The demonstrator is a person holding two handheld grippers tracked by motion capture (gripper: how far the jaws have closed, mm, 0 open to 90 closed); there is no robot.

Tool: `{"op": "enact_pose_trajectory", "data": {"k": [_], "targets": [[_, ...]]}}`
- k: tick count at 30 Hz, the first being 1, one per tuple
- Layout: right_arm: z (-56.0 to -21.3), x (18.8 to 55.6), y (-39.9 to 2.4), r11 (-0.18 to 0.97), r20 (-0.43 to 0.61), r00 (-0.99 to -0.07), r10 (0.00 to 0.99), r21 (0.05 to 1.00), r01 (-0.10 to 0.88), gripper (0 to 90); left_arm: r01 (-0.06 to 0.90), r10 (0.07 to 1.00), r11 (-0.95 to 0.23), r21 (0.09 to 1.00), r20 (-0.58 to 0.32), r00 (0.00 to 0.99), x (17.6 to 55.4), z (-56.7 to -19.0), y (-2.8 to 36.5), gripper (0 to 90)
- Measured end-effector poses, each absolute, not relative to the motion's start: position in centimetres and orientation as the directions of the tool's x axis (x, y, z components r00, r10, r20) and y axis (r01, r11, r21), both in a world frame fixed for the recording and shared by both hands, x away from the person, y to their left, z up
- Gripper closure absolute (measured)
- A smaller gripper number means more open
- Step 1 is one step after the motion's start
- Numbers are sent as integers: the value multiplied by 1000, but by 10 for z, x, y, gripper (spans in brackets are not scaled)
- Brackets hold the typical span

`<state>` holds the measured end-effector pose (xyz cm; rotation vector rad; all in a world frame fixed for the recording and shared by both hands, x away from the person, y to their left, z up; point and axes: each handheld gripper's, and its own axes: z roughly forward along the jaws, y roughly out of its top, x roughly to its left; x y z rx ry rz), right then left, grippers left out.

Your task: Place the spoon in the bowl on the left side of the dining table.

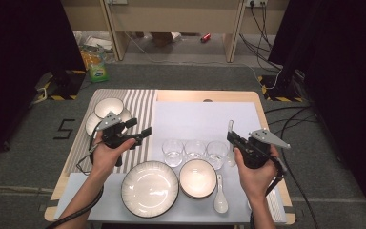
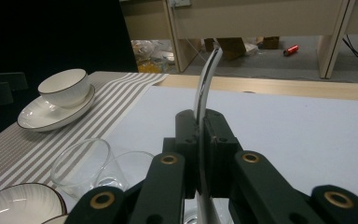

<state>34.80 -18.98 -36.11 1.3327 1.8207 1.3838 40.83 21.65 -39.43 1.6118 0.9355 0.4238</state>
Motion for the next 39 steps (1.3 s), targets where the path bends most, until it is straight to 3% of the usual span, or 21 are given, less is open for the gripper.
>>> {"op": "enact_pose_trajectory", "data": {"k": [39], "targets": [[-356, 356, -182, 6, 168, -419, 892, 923, 384, 859, 310, 758, -13, 951, -193, 623, 416, -384, 208, 218]]}}
